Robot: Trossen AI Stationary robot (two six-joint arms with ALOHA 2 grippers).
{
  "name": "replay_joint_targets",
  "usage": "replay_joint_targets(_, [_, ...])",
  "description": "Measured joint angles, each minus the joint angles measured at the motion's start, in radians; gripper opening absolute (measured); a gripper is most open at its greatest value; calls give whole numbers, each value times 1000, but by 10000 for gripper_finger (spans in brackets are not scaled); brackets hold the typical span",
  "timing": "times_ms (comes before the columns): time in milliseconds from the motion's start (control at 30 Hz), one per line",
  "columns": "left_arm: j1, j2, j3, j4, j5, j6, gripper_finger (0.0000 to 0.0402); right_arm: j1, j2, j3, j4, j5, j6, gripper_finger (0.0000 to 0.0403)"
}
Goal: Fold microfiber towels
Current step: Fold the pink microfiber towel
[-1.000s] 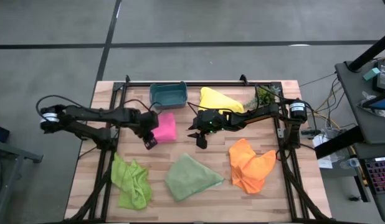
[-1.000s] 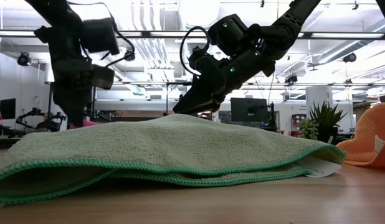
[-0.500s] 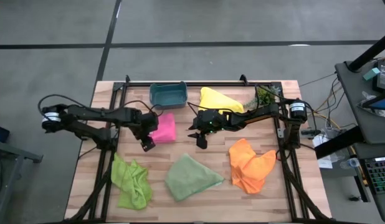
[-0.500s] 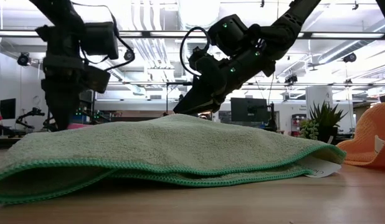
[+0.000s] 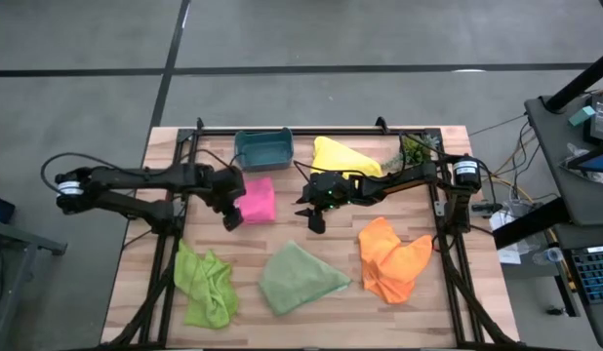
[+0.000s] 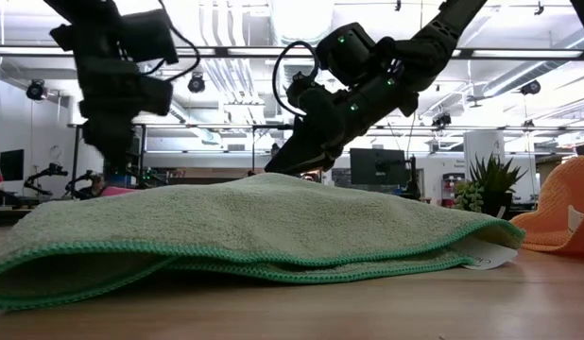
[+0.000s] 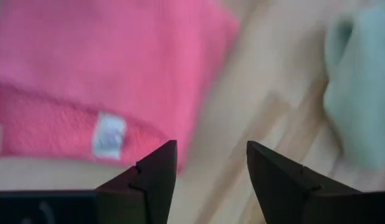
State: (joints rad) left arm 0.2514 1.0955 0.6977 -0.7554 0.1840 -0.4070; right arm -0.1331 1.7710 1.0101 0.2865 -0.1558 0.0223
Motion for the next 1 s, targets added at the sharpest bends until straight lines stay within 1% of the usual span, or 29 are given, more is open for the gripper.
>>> replay_joint_targets(100, [46, 3, 1, 45, -94, -49, 178, 0, 0, -2, -1, 0, -1, 164])
replay_joint_targets(200, [107, 25, -2, 49, -204, -83, 178, 0, 0, -2, 2, 0, -1, 164])
replay_joint_targets(300, [164, 63, -21, 54, -271, -127, 178, 0, 0, -2, 1, 0, 0, 164])
replay_joint_targets(367, [187, 95, -45, 87, -281, -137, 178, 0, 0, -2, 1, 0, 0, 164])
replay_joint_targets(500, [194, 166, -66, 210, -280, -137, 178, 0, 0, -2, 0, 0, -9, 164])
replay_joint_targets(600, [194, 220, -55, 214, -280, -137, 178, 0, 0, -2, -5, 0, -10, 164])
replay_joint_targets(767, [194, 271, -46, 217, -271, -133, 178, 0, 0, -2, -25, 0, -10, 164])
replay_joint_targets(1000, [192, 269, -36, 218, -268, -127, 178, 0, 0, -2, -23, 0, -16, 164])
